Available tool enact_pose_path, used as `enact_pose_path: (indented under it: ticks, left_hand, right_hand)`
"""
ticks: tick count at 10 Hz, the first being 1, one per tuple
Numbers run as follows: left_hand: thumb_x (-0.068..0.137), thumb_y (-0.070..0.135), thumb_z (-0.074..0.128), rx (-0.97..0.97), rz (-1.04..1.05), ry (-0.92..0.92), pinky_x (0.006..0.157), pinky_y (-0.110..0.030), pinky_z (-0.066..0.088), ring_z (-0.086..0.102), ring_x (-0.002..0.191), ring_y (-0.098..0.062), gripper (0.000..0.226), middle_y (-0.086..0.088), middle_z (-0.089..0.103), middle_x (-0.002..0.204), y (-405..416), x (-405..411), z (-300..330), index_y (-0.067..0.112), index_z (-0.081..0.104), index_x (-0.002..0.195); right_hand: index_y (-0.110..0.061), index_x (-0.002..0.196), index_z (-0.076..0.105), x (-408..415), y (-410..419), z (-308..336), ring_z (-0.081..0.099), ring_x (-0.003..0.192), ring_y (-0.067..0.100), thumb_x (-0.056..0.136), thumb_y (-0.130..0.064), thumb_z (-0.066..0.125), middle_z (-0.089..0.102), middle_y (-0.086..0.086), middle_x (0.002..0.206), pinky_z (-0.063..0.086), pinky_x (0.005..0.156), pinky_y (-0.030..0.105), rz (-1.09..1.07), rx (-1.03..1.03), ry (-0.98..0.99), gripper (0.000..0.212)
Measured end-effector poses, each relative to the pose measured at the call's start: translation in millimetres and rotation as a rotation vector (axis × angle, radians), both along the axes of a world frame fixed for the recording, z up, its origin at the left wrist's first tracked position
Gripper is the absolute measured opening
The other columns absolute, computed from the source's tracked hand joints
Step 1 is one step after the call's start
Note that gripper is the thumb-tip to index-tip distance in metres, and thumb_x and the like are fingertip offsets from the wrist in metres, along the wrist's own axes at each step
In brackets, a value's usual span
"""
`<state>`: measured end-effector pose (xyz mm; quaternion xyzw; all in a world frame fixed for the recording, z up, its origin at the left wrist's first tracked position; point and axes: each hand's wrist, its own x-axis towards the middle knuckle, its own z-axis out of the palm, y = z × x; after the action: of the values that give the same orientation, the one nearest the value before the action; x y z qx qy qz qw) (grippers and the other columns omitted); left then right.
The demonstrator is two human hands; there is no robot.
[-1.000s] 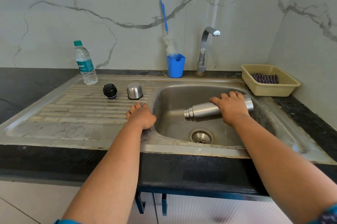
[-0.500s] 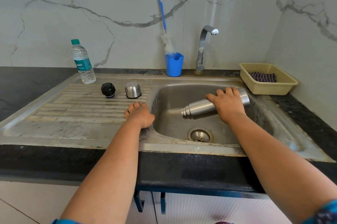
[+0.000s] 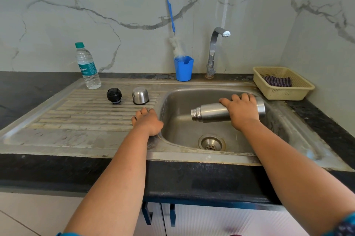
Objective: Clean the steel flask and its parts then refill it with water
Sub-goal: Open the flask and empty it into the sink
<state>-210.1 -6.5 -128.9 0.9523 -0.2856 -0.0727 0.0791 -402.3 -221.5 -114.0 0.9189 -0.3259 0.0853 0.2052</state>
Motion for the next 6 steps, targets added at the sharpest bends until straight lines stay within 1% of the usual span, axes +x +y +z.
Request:
enact_pose_path:
  ticks: [1,2,3,4,5,6]
  left_hand:
    - [0.095,0.036,0.05,0.003,-0.003,0.007,0.116,-0.046,0.023,0.024,0.139,-0.035,0.069,-0.016,0.023,0.154,0.1,0.3,0.3,0.01,0.024,0.153]
    - [0.095,0.036,0.05,0.012,-0.005,0.006,0.116,-0.046,0.024,0.024,0.139,-0.035,0.068,-0.016,0.023,0.154,0.0,-0.9,0.8,0.011,0.025,0.152]
    - [0.095,0.037,0.05,0.015,-0.005,0.004,0.116,-0.046,0.024,0.024,0.139,-0.035,0.068,-0.016,0.023,0.154,0.6,-0.3,0.6,0.01,0.024,0.152]
    - [0.095,0.037,0.05,0.009,-0.001,0.0,0.116,-0.046,0.023,0.024,0.14,-0.035,0.068,-0.016,0.023,0.154,0.7,-0.8,0.7,0.01,0.025,0.152]
    - [0.095,0.037,0.05,0.017,0.003,0.001,0.116,-0.046,0.024,0.024,0.139,-0.035,0.067,-0.016,0.024,0.153,0.4,-0.3,0.7,0.011,0.026,0.152]
    - [0.095,0.037,0.05,0.021,0.001,0.003,0.116,-0.046,0.024,0.025,0.139,-0.035,0.067,-0.016,0.024,0.153,-0.5,0.1,0.6,0.011,0.027,0.151]
  right_hand:
    - [-0.036,0.134,0.042,1.2,2.4,-0.1,0.042,0.122,0.033,0.083,-0.024,0.067,0.054,0.005,0.123,0.022,0.112,0.049,-0.007,-0.031,0.108,0.058]
    - [-0.036,0.133,0.044,1.5,3.1,-2.8,0.043,0.121,0.031,0.083,-0.025,0.066,0.054,0.004,0.121,0.023,0.112,0.047,0.023,-0.061,0.1,0.056]
    - [-0.037,0.136,0.043,6.6,7.6,-2.9,0.042,0.121,0.031,0.083,-0.027,0.066,0.053,0.004,0.122,0.025,0.11,0.046,0.034,-0.048,0.071,0.059]
    - [-0.034,0.13,0.049,6.0,11.8,-1.4,0.042,0.12,0.03,0.082,-0.031,0.067,0.055,0.005,0.121,0.027,0.107,0.045,0.012,-0.055,0.187,0.052]
    - [-0.034,0.132,0.048,3.1,11.4,-1.9,0.042,0.12,0.03,0.082,-0.032,0.068,0.054,0.005,0.122,0.027,0.107,0.045,0.006,-0.064,0.213,0.053]
    - [-0.038,0.142,0.036,3.8,8.7,-1.2,0.041,0.123,0.031,0.083,-0.03,0.067,0.052,0.005,0.126,0.025,0.11,0.046,0.006,-0.056,0.152,0.067]
